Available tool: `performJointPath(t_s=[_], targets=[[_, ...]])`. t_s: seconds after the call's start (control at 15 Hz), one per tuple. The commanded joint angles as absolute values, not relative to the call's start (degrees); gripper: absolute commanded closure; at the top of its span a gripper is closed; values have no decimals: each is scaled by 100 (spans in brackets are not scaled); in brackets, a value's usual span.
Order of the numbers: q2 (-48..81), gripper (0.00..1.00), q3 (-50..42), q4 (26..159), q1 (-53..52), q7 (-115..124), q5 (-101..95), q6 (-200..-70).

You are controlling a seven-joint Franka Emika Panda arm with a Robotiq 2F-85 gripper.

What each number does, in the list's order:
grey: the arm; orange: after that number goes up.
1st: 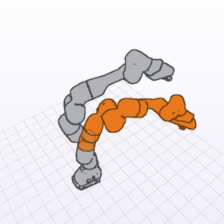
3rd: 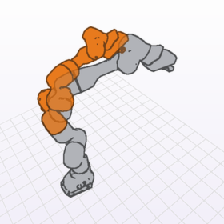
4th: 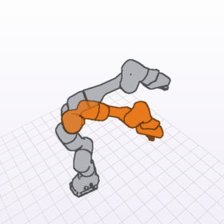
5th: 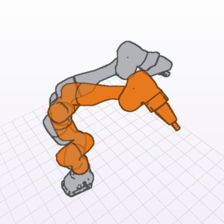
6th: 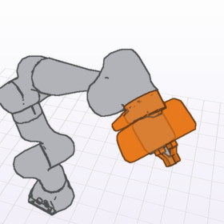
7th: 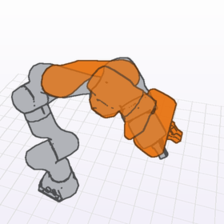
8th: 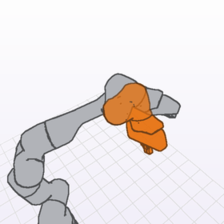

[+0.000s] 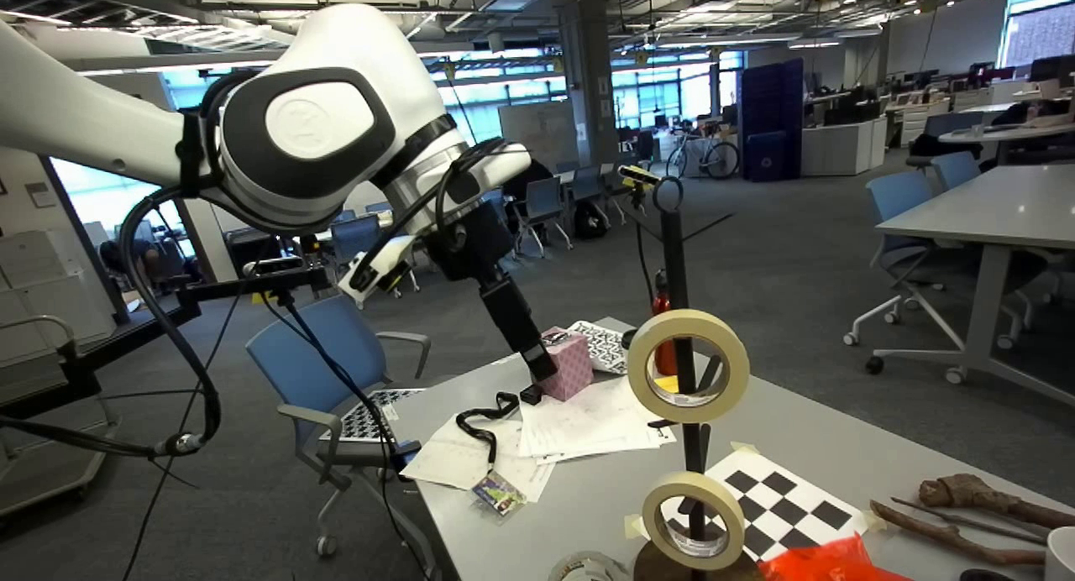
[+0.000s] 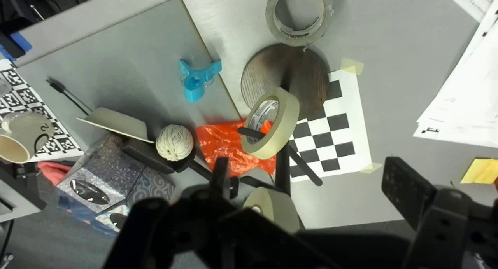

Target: Move the tape from the top and put it on the table

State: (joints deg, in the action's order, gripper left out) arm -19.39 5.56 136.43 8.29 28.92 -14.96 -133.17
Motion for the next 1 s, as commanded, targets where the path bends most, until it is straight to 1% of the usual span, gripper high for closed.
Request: performJointPath(t_s=[0.0, 0.07, 0.33, 0.93], targets=[[-1695, 0, 479, 13538, 981, 3042, -1740, -13763], [-1840, 0, 463, 13624, 883, 2891, -1576, -13541], [-1797, 0, 450, 13628, 887, 2891, -1582, -13569], [-1470, 0, 601, 13413, 961, 3292, -1877, -13906]])
